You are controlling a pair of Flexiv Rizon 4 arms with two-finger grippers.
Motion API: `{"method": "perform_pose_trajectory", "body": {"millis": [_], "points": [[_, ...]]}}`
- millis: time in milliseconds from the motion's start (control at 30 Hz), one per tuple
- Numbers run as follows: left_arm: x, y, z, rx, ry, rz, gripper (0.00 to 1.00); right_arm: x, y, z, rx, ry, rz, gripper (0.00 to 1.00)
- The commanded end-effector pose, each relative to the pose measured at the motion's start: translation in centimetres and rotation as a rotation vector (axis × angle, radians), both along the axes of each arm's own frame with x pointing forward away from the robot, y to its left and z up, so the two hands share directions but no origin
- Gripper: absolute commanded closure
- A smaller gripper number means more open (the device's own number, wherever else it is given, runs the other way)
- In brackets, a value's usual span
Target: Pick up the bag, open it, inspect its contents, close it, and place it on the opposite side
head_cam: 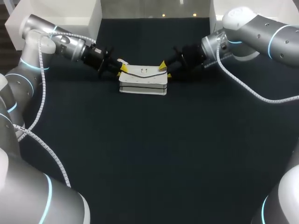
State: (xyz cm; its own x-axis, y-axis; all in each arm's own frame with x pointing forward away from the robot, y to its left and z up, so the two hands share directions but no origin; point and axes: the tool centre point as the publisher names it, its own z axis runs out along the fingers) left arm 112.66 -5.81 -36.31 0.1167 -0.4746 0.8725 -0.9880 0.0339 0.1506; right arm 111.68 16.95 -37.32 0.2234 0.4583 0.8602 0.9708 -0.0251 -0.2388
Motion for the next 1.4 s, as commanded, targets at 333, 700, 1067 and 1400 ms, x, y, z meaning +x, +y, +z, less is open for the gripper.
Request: {"method": "perform_pose_trajectory", "body": {"millis": [333,700,1067,1400], "points": [[0.0,0.1,0.7,0.013,-0.038,-0.008,0.51,0.4,0.0,0.1,0.014,0.027,0.060,0.87],[-2.0,1.0,3.1,0.005,-0.106,0.013,0.40,0.4,-1.4,0.5,-0.017,0.009,0.038,0.00],[-3.3,1.0,2.9,0.038,-0.096,0.008,0.63,0.6,-5.1,1.8,-0.119,-0.024,-0.021,0.00],[-3.5,1.3,1.3,0.060,-0.050,0.067,0.58,0.6,-6.8,2.3,-0.145,-0.026,-0.054,0.00]]}}
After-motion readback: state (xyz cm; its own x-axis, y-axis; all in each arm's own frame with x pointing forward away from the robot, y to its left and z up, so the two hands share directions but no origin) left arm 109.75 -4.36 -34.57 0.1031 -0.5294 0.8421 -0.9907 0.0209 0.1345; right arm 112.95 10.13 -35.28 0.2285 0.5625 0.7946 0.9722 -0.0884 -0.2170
